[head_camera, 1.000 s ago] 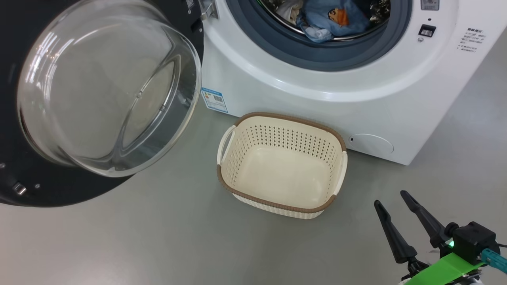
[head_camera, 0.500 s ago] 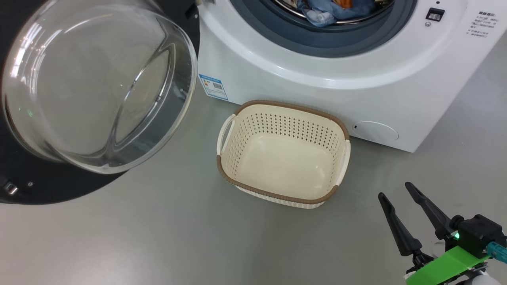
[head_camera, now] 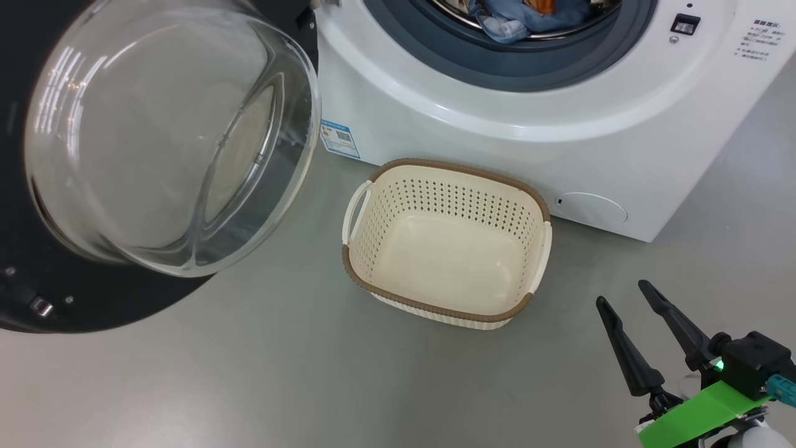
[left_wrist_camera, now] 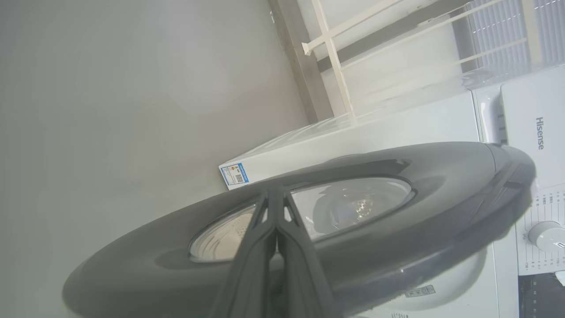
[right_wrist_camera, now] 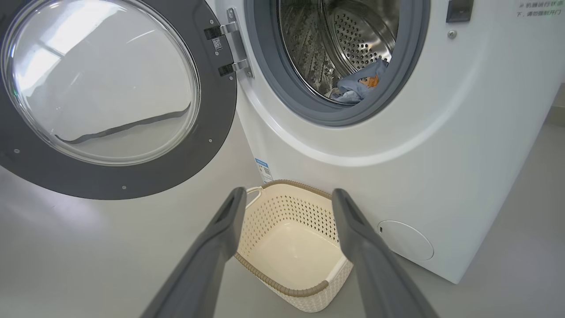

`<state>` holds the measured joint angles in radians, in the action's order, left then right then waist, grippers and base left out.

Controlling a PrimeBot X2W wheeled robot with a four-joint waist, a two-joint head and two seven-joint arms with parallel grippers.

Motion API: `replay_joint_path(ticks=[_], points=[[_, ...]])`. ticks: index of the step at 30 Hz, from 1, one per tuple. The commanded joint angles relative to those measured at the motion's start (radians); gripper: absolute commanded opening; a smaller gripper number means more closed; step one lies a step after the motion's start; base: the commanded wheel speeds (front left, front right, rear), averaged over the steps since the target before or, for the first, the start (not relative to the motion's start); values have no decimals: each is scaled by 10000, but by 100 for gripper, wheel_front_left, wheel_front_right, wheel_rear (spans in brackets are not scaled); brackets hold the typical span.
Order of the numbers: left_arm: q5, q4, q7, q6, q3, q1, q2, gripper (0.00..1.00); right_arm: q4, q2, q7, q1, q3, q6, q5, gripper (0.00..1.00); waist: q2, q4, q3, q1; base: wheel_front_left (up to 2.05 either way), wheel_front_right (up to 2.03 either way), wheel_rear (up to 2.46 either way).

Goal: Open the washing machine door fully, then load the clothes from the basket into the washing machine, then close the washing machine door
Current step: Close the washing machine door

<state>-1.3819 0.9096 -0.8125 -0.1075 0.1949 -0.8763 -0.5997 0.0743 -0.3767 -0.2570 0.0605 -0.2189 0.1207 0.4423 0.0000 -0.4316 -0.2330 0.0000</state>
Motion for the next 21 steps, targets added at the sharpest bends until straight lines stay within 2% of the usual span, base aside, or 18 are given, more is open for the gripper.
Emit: replay_joint_path(ticks=[1, 10, 21], points=[[-77, -341, -221, 26, 94, 97, -507, 0, -216, -67, -48, 128, -166, 100, -46, 100, 0, -4, 31, 0, 0, 0, 0], [-394, -1938, -1661, 3, -145, 1070, -458, 0, -199, 50, -48, -38, -104, 100, -17, 100, 0, 43, 386, 0, 0, 0, 0], [-1199, -4880, -3284, 16, -317, 2621, -103, 0, -211, 229, -48, -317, 53, 100, -56, 100, 0, 310, 849, 0, 0, 0, 0]])
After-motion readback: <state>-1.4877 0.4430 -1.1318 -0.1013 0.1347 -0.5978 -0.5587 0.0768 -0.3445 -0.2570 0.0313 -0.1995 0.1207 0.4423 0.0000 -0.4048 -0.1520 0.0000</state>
